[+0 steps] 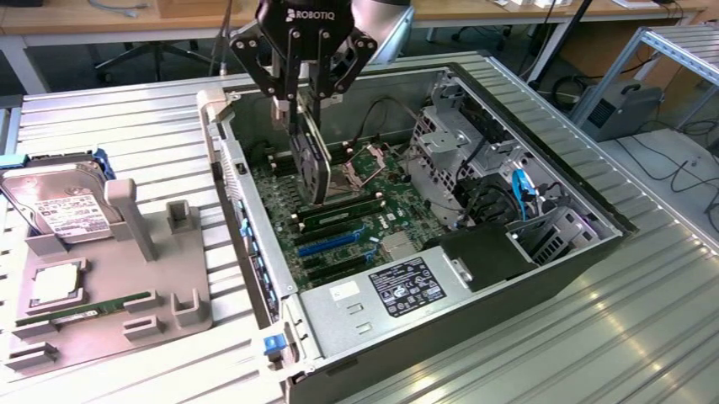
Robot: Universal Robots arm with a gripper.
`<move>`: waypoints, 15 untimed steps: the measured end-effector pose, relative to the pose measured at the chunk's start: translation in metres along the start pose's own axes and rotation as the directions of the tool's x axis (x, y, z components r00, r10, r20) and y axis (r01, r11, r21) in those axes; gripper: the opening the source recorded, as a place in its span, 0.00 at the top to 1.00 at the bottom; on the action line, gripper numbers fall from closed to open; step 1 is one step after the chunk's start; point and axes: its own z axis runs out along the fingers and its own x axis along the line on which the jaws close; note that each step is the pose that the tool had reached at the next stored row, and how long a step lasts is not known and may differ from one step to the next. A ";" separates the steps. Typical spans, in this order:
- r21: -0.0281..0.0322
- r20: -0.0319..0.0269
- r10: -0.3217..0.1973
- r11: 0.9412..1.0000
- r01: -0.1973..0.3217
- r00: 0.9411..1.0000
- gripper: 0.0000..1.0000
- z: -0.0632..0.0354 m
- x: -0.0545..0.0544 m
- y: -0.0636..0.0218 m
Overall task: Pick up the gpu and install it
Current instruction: 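Pick up the gpu and move the gpu toward the slot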
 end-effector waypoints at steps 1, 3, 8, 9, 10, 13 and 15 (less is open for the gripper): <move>0.000 -0.001 0.000 1.000 0.000 1.000 0.73 0.0007 -0.002 0.0002; 0.000 -0.002 0.000 1.000 0.000 1.000 0.73 0.0018 -0.005 0.0006; 0.000 -0.005 -0.001 1.000 0.001 1.000 0.73 0.0050 -0.014 0.0017; 0.000 -0.006 -0.001 1.000 0.001 1.000 0.73 0.0058 -0.015 0.0019; 0.000 -0.007 -0.001 1.000 0.001 1.000 0.73 0.0065 -0.016 0.0021; 0.000 -0.008 -0.001 1.000 0.001 1.000 0.73 0.0087 -0.020 0.0027; 0.001 -0.009 -0.001 1.000 0.001 1.000 0.73 0.0099 -0.022 0.0030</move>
